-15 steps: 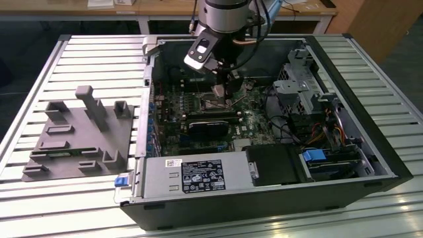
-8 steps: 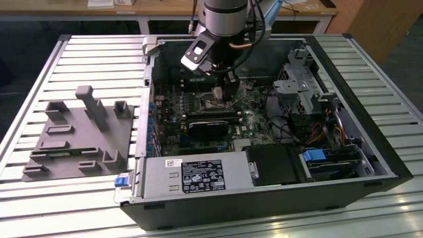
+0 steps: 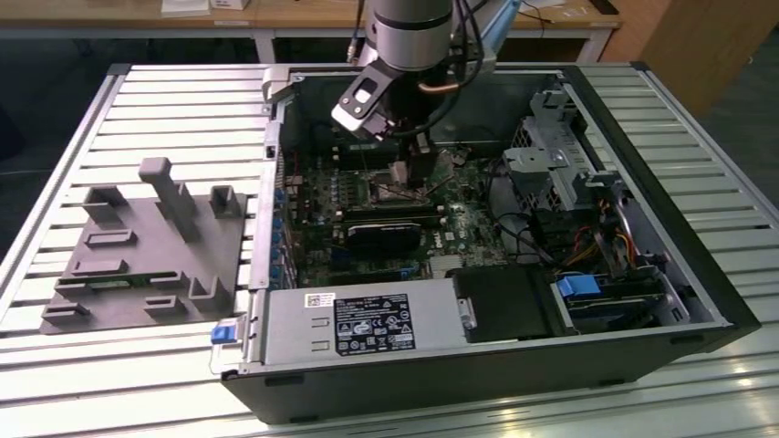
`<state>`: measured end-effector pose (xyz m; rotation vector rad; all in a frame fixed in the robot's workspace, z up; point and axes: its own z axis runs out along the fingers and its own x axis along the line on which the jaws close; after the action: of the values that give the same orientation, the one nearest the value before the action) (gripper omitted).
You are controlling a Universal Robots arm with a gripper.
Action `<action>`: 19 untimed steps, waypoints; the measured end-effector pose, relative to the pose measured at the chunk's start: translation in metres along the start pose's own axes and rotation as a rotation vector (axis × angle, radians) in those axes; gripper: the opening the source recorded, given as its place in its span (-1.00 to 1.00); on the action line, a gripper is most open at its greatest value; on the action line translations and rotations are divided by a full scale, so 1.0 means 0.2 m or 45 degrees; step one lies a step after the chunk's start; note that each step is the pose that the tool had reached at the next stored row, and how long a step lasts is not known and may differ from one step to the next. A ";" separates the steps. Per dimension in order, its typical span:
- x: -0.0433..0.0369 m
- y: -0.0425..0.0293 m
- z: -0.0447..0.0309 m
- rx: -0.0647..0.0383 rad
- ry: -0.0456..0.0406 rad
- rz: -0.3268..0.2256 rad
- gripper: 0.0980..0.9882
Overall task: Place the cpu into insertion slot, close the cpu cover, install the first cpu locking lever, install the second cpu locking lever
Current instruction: 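Place the cpu into insertion slot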
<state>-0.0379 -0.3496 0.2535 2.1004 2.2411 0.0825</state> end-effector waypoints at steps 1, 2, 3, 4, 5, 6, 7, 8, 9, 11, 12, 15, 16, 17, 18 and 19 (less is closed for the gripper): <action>0.002 0.000 0.003 0.000 -0.001 0.010 0.00; 0.004 -0.001 0.006 0.000 -0.002 0.019 0.00; 0.007 -0.001 0.009 0.000 -0.002 0.027 0.00; 0.010 -0.002 0.012 0.001 -0.003 0.032 0.00; 0.015 -0.005 0.016 0.001 -0.003 0.037 0.00; 0.020 -0.008 0.020 0.001 -0.004 0.041 0.00; 0.027 -0.010 0.024 0.001 -0.004 0.044 0.00; 0.033 -0.013 0.029 0.001 -0.004 0.046 0.00; 0.040 -0.016 0.033 0.001 -0.004 0.048 0.00; 0.055 -0.022 0.040 0.001 -0.005 0.053 0.00; 0.061 -0.025 0.044 0.001 -0.005 0.055 0.00; 0.079 -0.031 0.058 0.001 -0.005 0.060 0.00; 0.085 -0.033 0.063 0.001 -0.006 0.062 0.00; 0.091 -0.034 0.068 0.001 -0.006 0.064 0.00; 0.096 -0.035 0.073 0.001 -0.006 0.067 0.00; 0.100 -0.036 0.079 0.001 -0.006 0.069 0.00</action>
<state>-0.0449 -0.3301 0.2369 2.1596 2.1823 0.0797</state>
